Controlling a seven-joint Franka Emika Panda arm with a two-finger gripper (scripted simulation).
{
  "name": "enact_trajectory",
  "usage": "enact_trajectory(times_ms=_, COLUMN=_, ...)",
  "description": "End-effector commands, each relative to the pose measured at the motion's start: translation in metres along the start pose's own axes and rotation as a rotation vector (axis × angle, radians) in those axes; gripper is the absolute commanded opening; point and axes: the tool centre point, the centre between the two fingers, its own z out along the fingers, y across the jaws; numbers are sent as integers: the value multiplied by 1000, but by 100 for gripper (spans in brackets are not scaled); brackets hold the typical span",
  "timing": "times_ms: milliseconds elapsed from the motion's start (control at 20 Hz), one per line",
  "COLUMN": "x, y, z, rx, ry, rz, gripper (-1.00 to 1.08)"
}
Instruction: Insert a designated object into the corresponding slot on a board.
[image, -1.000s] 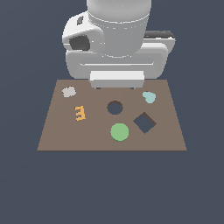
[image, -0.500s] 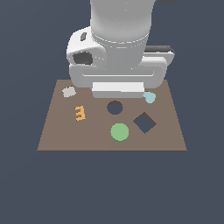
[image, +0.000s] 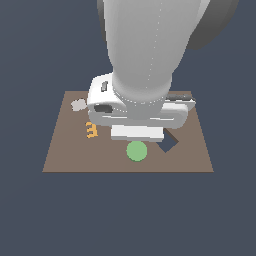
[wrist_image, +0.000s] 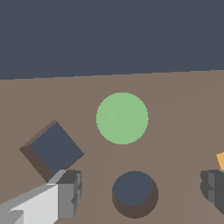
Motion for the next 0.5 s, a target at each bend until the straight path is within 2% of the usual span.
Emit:
enact_trajectory(times_ms=0, x=10, y=-2, z=14, rx=0, ry=-4, rz=13, gripper=100)
enact_trajectory(times_ms=450, x=33, y=-7, z=45, rx=2, ry=-15, rz=40, gripper=100)
